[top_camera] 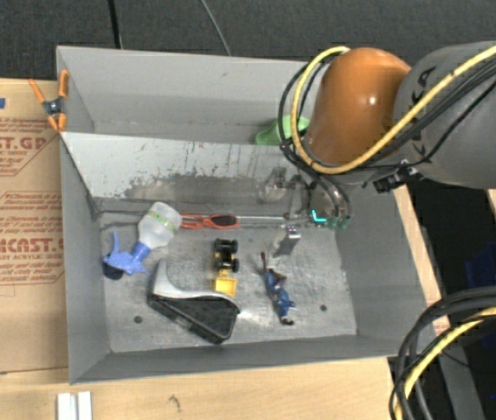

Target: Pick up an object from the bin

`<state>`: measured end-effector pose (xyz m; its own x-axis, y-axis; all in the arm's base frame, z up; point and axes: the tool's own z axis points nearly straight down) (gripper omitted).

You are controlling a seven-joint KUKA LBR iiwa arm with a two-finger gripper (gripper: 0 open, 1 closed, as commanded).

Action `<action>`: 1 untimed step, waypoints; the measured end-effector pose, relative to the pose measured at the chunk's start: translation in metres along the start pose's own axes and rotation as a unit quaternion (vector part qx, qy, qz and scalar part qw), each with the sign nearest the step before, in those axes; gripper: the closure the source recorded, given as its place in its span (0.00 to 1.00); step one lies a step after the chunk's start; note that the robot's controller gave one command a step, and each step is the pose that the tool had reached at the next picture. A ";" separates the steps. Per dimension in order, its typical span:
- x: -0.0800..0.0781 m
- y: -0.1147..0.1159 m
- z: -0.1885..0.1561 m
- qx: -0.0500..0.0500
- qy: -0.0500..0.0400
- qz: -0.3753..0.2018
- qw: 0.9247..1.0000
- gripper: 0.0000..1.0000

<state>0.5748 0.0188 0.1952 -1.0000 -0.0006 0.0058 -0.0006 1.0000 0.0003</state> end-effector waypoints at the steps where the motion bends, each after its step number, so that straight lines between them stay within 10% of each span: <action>1: -0.002 0.000 -0.004 0.000 -0.004 0.000 1.000 0.00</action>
Offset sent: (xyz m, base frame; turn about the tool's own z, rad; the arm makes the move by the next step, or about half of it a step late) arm -0.0136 0.0465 -0.0748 -0.2169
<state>0.5765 0.0188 0.1996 -1.0000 -0.0003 -0.0018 -0.0003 1.0000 0.0005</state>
